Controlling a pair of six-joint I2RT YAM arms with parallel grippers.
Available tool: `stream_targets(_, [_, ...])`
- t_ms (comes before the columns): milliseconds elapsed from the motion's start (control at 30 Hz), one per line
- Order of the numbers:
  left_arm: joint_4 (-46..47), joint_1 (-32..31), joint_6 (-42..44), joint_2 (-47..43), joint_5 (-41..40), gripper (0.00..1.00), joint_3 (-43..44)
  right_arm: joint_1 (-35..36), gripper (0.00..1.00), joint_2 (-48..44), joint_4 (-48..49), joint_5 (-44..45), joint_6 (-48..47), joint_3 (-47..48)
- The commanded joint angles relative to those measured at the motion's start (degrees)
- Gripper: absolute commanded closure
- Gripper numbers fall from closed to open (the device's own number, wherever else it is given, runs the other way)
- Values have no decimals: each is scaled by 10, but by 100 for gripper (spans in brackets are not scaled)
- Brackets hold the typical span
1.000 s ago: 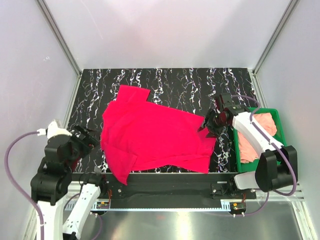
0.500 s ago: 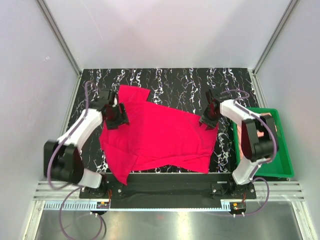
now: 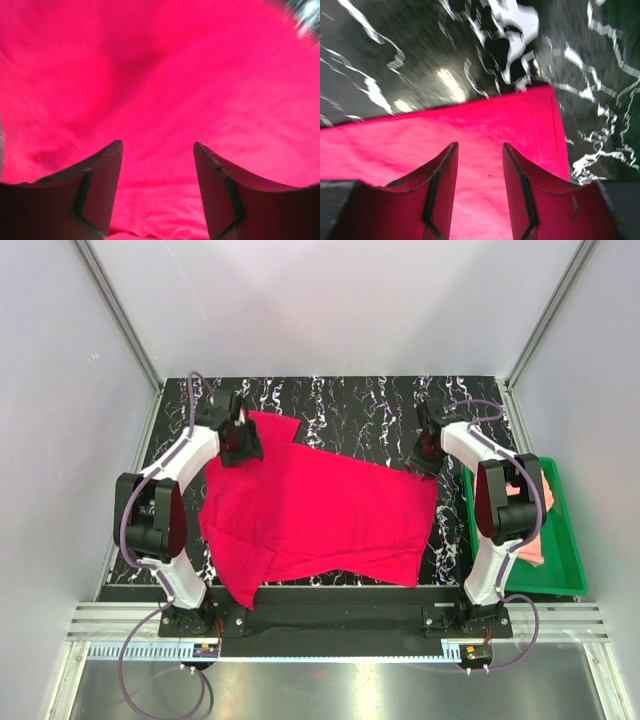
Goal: Fold and stack the t-shirts
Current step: Flatten the tshirt out
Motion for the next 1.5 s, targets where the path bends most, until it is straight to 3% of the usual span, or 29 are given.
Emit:
stream_targets(0, [46, 28, 60, 9, -38, 35, 88, -6, 52, 19, -27, 9, -22, 48])
stream_targets(133, [10, 37, 80, 108, 3, 37, 182, -6, 51, 29, -37, -18, -11, 67])
stream_targets(267, [-3, 36, 14, 138, 28, 38, 152, -6, 52, 23, -52, -44, -4, 84])
stream_targets(400, [39, 35, -62, 92, 24, 37, 42, -6, 52, 4, -58, -63, -4, 89])
stream_targets(600, [8, 27, -122, 40, 45, 36, -58, -6, 51, -37, -50, -97, 3, 48])
stream_targets(767, [4, -2, -193, -68, 70, 36, -185, -6, 52, -59, -35, -108, 5, 11])
stream_targets(833, [-11, -6, -201, -131, 66, 37, -230, -6, 51, -64, -32, -108, 4, -2])
stream_targets(967, [-83, 4, -170, -196, 36, 35, -226, -6, 51, -78, -29, -111, 2, -18])
stream_targets(1067, [-106, 8, -130, -231, 45, 35, -193, -6, 51, -85, -35, -114, 2, -20])
stream_targets(1200, [-80, 27, -39, -203, 5, 27, -49, -8, 51, -86, -41, -122, 10, -14])
stream_targets(1267, [-84, 60, 8, -125, 29, 27, 27, -9, 50, -81, -48, -132, 17, -10])
stream_targets(1300, [-88, 69, 27, -64, 42, 30, 106, -11, 51, -80, -50, -137, 24, -4])
stream_targets(1400, [-57, 94, 101, 41, 98, 42, 231, -13, 51, -70, -63, -154, 32, 16])
stream_targets(1467, [-32, 105, 154, 88, 133, 44, 277, -13, 51, -62, -73, -158, 32, 30])
